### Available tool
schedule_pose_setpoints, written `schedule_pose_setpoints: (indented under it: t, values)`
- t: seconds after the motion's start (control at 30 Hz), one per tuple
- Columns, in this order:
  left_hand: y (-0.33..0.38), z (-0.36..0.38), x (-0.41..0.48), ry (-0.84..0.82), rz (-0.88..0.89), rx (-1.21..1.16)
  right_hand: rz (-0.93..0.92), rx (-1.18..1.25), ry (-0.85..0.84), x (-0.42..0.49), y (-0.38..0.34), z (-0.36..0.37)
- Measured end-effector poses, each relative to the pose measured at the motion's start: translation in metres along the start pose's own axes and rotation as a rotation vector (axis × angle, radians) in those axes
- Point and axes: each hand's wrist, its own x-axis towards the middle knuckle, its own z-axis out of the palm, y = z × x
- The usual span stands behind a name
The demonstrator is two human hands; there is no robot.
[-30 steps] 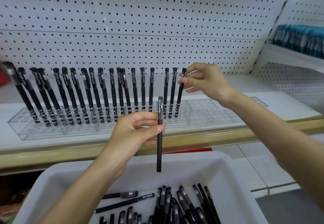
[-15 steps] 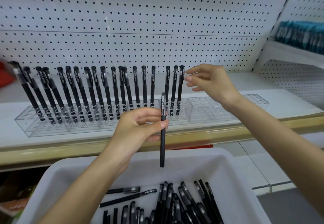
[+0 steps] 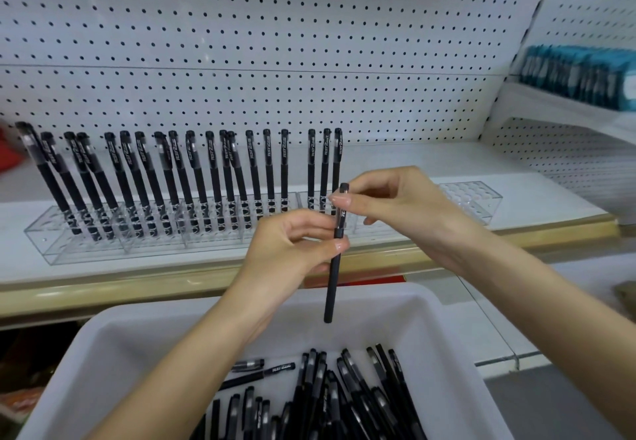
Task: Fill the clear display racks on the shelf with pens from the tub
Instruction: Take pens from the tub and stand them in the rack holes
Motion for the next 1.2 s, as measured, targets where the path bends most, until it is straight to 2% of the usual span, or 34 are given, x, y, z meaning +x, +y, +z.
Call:
schedule_pose_setpoints:
  t: [0.17,0.33,0.4,0.57,0.87,1.0,1.2]
  values:
    - [0.002,0.004,0.002,0.015,0.068,0.085,-0.008,-0.022,-0.016,-0.003,-0.006,-0.013]
    - [0.007,-0.019,0.012,0.153,0.406,0.741,-0.056,-0.04,0.085,0.009,-0.026,-0.047]
    - [0.008,-0.027,0.013,0.158,0.417,0.883,-0.104,-0.067,0.158,0.019,-0.034,-0.059]
    - [-0.005,-0.022,0.014,0.018,0.42,1.162,-0.187,-0.086,0.302,0.048,-0.034,-0.067]
    - [-0.014,-0.02,0.019,-0.039,0.424,1.291,-0.19,-0.177,0.258,0.076,0.0,-0.044]
    - [-0.017,-0.021,0.022,-0.03,0.425,1.297,-0.136,-0.197,0.188,0.081,0.015,-0.038]
    - [-0.024,-0.021,0.024,0.012,0.453,1.371,-0.082,-0.137,0.183,0.085,0.023,-0.037]
